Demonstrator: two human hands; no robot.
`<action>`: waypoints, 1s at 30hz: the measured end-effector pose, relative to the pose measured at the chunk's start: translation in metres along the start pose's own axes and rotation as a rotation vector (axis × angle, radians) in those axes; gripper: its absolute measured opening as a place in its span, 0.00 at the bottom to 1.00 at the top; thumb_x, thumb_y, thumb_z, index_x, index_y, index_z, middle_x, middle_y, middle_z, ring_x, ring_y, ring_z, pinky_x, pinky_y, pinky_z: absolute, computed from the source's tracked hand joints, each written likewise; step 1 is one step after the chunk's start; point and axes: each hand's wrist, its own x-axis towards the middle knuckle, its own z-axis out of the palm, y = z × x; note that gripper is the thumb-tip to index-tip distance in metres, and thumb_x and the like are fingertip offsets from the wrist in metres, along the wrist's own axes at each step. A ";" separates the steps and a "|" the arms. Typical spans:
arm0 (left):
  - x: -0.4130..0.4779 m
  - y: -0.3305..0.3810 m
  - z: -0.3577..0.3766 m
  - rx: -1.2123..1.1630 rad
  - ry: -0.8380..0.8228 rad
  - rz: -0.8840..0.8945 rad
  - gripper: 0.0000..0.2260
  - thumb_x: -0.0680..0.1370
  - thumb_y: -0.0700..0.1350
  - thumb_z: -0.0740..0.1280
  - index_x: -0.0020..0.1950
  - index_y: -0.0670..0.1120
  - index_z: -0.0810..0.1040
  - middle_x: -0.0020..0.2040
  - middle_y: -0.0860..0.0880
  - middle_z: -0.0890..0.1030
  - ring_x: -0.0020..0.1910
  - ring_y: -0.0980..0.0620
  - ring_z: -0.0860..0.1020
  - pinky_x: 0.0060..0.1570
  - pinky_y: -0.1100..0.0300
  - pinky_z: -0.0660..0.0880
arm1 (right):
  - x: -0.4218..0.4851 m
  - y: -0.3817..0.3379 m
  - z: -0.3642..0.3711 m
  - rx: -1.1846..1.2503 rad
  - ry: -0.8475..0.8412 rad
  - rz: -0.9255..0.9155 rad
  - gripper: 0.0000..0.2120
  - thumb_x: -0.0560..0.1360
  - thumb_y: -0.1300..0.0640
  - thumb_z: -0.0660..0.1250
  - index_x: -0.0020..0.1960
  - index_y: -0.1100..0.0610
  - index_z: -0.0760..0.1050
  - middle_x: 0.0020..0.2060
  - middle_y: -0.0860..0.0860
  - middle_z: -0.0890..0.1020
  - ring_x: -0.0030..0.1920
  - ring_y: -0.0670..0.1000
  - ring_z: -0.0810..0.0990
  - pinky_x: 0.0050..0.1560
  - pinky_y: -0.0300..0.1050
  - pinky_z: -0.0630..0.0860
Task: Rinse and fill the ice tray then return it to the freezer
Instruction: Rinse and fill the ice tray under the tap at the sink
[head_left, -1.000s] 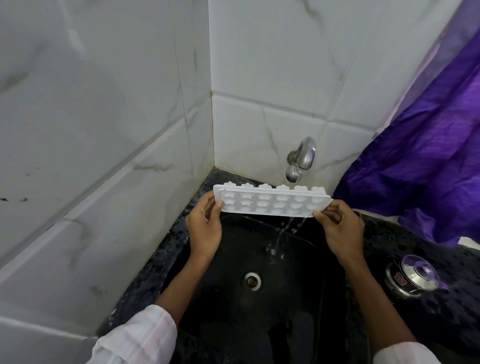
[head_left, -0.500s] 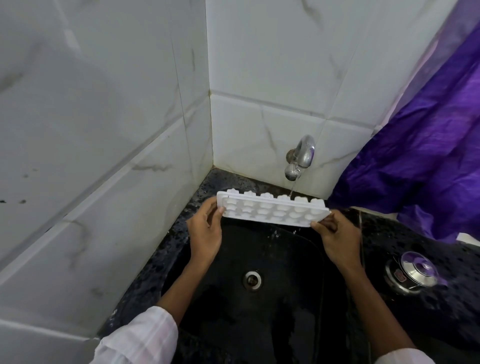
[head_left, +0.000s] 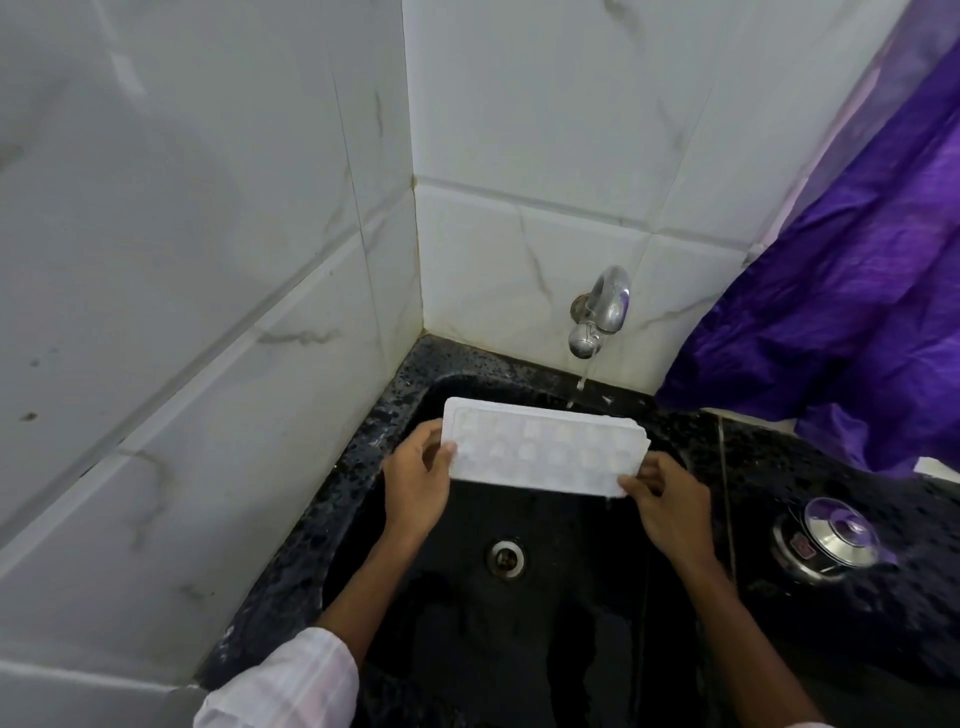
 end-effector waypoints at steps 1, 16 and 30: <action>0.000 -0.005 0.000 0.027 -0.037 -0.047 0.11 0.80 0.39 0.67 0.61 0.47 0.81 0.50 0.55 0.84 0.51 0.56 0.83 0.55 0.52 0.81 | -0.002 0.004 0.001 -0.003 -0.016 0.018 0.08 0.73 0.64 0.73 0.51 0.56 0.80 0.39 0.45 0.82 0.43 0.43 0.82 0.45 0.29 0.74; 0.015 0.022 0.016 -0.494 -0.276 -0.383 0.09 0.82 0.39 0.64 0.60 0.49 0.79 0.51 0.46 0.87 0.50 0.49 0.86 0.51 0.49 0.83 | 0.018 0.000 -0.016 -0.012 0.040 0.041 0.16 0.78 0.59 0.68 0.65 0.56 0.76 0.50 0.50 0.83 0.48 0.45 0.79 0.46 0.29 0.68; 0.022 0.022 0.033 -0.327 -0.127 -0.329 0.10 0.83 0.42 0.64 0.62 0.48 0.79 0.48 0.50 0.87 0.49 0.51 0.86 0.52 0.46 0.82 | 0.040 -0.021 0.009 -0.223 0.038 -0.333 0.21 0.79 0.48 0.63 0.70 0.55 0.70 0.63 0.49 0.75 0.64 0.46 0.61 0.61 0.36 0.60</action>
